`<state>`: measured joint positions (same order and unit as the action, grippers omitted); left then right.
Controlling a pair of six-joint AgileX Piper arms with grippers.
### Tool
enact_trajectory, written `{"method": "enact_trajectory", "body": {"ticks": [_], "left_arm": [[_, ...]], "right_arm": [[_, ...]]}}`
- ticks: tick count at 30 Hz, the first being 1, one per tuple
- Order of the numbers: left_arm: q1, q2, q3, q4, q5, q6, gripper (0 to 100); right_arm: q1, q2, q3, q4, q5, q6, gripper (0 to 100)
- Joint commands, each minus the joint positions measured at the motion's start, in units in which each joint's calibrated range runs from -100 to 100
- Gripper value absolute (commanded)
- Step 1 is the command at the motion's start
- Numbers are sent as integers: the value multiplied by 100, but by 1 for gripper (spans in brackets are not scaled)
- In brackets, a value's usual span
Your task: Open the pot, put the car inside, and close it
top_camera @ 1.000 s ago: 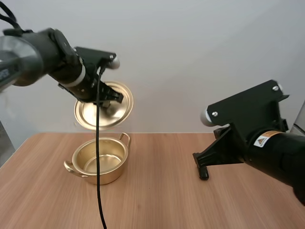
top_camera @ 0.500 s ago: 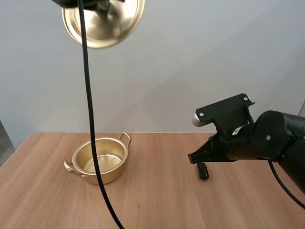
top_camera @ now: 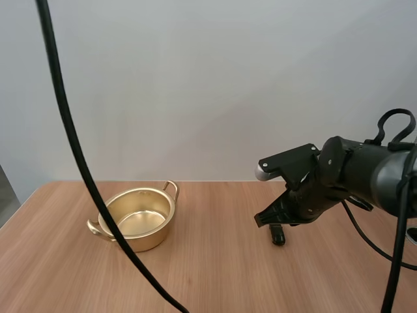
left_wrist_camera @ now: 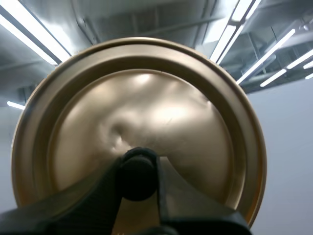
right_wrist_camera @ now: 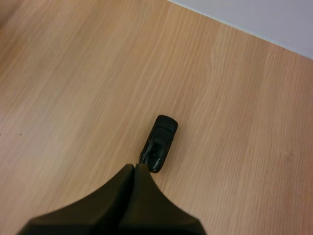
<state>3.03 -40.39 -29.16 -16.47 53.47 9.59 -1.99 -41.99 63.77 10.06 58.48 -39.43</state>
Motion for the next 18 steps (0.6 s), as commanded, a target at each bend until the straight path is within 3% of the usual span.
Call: {"method": "enact_trajectory", "body": {"ticks": [1,6,8,14,18], "left_arm": [[2,43,-4,9,-535,13,0],[2,159,-4,57,-802,13,0],[2,212,-4,79,-764,13,0],[2,271,-4,89,-765,13,0],[2,273,-4,89,-765,117,0]], "right_arm": [[-4,63,-17,-4,-178,-2,0],[-4,365,-17,-4,-791,30,47],[-4,581,-17,-4,-1007,40,58],[-4,1464,-369,80,-1026,149,66],[-4,2046,-635,209,-1026,149,66]]}}
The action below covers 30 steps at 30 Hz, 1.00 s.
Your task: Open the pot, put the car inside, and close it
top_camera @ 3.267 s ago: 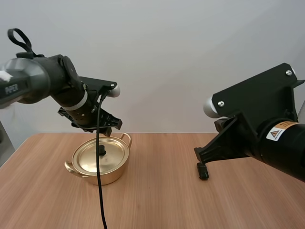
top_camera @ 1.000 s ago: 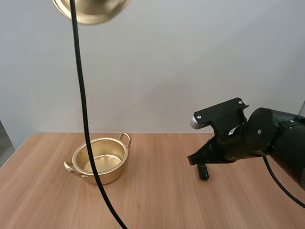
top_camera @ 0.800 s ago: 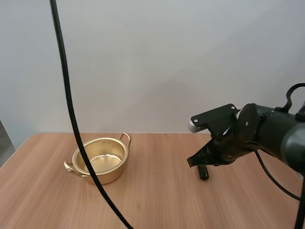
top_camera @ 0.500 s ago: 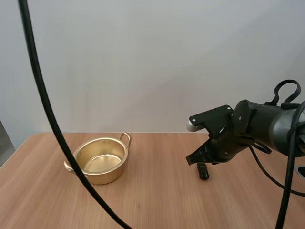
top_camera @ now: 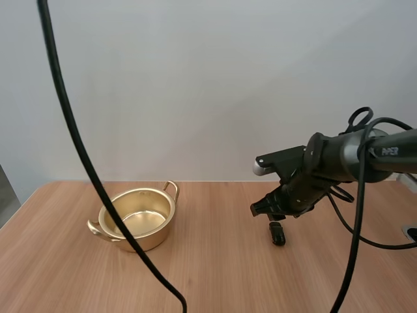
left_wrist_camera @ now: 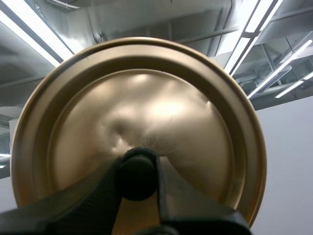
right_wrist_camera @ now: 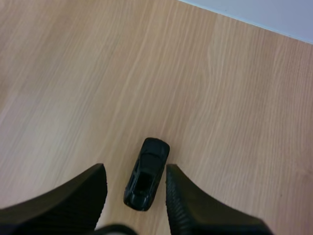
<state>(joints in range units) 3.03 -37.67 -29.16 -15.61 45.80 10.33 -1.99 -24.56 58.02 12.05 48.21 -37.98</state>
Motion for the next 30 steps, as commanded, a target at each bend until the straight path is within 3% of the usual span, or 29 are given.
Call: {"method": "enact_trajectory", "body": {"ticks": [1,5,9,25,28,30], "left_arm": [[2,1,-4,4,-16,69,0],[2,1,-4,4,-16,69,0],[2,1,-4,4,-16,69,0],[2,1,-4,4,-16,79,0],[2,1,-4,4,-16,79,0],[2,1,-4,4,-16,79,0]], "right_arm": [[-4,448,-126,9,1,3,66],[-4,926,-367,9,64,3,67],[-4,1212,-440,9,63,3,79],[-4,1830,-457,-387,-55,261,76],[-4,1860,-457,-387,-36,261,60],[-4,1860,-457,-398,40,190,28]]}}
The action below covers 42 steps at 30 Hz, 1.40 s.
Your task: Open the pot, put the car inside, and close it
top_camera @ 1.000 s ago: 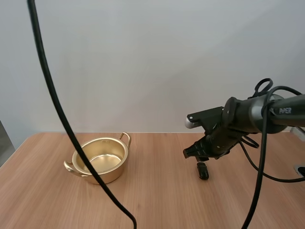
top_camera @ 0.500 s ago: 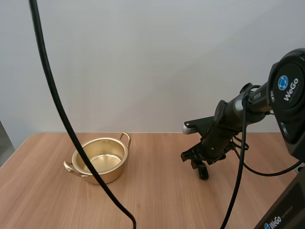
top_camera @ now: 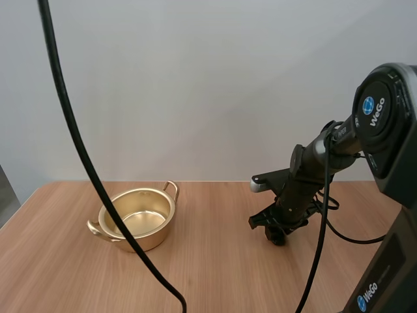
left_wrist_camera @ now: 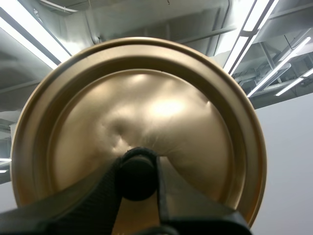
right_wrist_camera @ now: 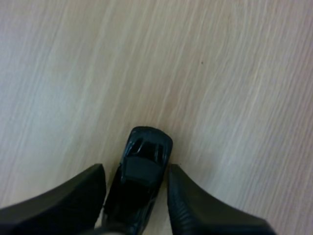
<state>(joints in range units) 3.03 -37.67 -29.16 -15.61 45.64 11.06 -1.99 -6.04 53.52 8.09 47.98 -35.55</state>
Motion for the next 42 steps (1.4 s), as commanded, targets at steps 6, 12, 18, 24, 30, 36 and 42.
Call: {"method": "enact_trajectory", "body": {"ticks": [6,12,18,24,30,36,42], "left_arm": [[2,1,-4,4,0,5,0],[2,1,-4,4,0,5,0],[2,-10,-4,-33,0,3,0],[2,-171,-47,-33,0,3,0],[2,-233,-229,-36,139,17,0],[2,-247,-296,-96,-93,17,0],[2,-247,-296,-115,-251,17,0]], "right_arm": [[-4,-61,-55,42,120,-343,0],[3,-843,-559,881,682,-856,0],[3,-1904,-1431,2090,1191,-1711,0],[11,-2456,-2464,3544,2427,-2572,0],[569,-2434,-3247,4174,3230,-2741,0],[1566,-1989,-3584,4149,2880,-2741,0],[2320,-1189,-3595,3485,2544,-2703,0]]}}
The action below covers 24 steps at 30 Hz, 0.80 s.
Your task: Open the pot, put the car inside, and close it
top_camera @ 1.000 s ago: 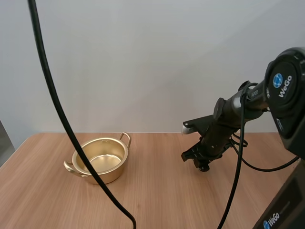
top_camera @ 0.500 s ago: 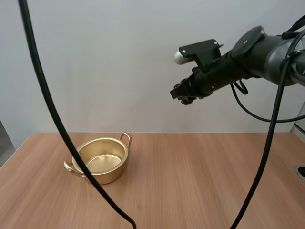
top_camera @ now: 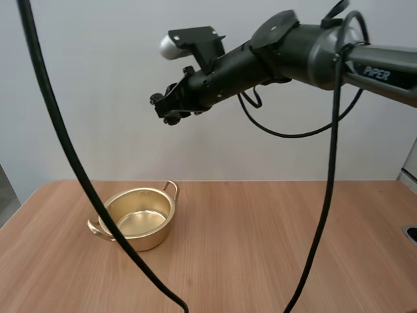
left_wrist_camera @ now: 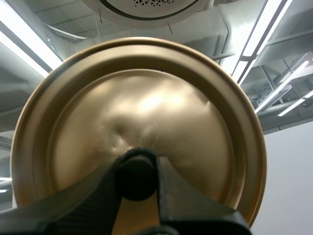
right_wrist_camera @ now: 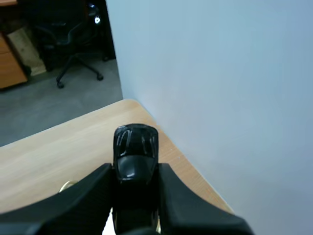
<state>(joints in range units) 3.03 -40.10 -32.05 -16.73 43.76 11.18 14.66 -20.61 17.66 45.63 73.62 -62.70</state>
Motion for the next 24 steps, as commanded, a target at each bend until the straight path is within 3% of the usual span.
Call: {"method": "enact_trajectory", "body": {"ticks": [1,11,24], "left_arm": [[2,-4,-7,-12,-108,5,0],[2,10,-425,-56,-244,5,0],[2,10,-557,-56,-186,5,0]], "right_arm": [[751,439,-9,-404,-71,12,0],[1303,1980,-9,-963,-816,12,0],[1338,3303,-9,-2184,-2046,247,0]]}}
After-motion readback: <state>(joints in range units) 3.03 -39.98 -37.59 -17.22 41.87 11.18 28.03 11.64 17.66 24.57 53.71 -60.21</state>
